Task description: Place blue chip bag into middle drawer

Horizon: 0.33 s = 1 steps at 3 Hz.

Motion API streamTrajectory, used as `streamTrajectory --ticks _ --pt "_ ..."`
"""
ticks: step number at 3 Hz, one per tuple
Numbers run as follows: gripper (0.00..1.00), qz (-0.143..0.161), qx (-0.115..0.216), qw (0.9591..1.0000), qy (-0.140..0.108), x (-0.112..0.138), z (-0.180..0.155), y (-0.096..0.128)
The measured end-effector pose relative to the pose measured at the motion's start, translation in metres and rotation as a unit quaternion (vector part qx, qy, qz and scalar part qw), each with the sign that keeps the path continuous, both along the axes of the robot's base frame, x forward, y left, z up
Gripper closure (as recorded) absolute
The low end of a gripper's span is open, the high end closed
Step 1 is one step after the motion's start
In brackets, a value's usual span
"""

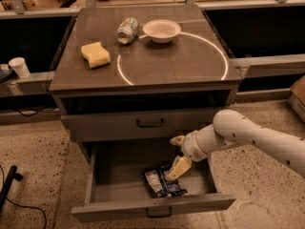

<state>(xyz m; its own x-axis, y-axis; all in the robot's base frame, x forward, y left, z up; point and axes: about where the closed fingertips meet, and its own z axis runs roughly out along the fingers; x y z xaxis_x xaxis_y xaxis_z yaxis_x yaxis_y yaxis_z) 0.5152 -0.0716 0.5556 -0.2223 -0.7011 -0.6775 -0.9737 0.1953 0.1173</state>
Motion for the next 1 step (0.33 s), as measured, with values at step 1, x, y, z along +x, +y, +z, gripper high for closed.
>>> streamTrajectory --ticks 1 --pt "0.0 0.0 0.0 1.0 0.0 0.0 0.0 0.0"
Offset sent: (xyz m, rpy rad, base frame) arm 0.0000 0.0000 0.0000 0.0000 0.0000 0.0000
